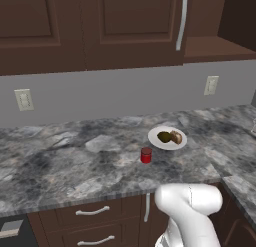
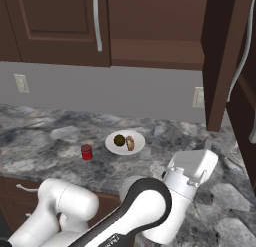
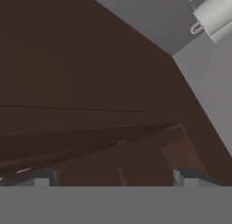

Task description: Pick the avocado and bread from the counter and place them on the plate. Then pick the jam from the cabinet and place it next to the plate. Lastly close the cabinet door.

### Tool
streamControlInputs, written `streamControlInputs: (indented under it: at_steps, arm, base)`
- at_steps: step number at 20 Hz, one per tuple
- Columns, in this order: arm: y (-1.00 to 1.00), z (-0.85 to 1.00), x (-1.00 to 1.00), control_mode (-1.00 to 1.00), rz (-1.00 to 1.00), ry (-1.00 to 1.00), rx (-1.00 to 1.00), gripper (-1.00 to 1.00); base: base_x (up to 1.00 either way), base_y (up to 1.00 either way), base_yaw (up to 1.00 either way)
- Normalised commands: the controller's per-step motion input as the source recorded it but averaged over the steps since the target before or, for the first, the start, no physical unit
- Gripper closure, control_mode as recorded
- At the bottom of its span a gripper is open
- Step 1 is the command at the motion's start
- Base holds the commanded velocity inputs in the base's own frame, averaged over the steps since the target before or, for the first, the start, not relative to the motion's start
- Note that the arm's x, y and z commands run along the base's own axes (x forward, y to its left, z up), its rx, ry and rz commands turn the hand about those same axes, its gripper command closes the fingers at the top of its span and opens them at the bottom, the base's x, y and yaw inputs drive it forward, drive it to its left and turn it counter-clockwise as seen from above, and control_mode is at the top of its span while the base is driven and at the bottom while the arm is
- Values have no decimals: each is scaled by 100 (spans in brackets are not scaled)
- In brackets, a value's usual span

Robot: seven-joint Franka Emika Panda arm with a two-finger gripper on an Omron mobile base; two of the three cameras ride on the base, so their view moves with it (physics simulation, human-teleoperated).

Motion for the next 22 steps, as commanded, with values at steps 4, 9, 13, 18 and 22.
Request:
streamControlInputs:
  at_steps: [4, 9, 13, 18, 22]
  arm:
    - [-44, 6, 10, -100, 0, 1, 2, -100]
    - [-46, 2, 7, -100, 1, 2, 2, -100]
    - [-40, 0, 6, -100, 5, 1, 0, -100]
    - [-40, 0, 2, -100, 7, 0, 0, -100]
    - [-29, 0, 1, -100, 3, 0, 0, -100]
  base:
    - [0, 0, 0]
    - [0, 0, 0]
    - [0, 0, 0]
    - [0, 0, 0]
    - [0, 0, 0]
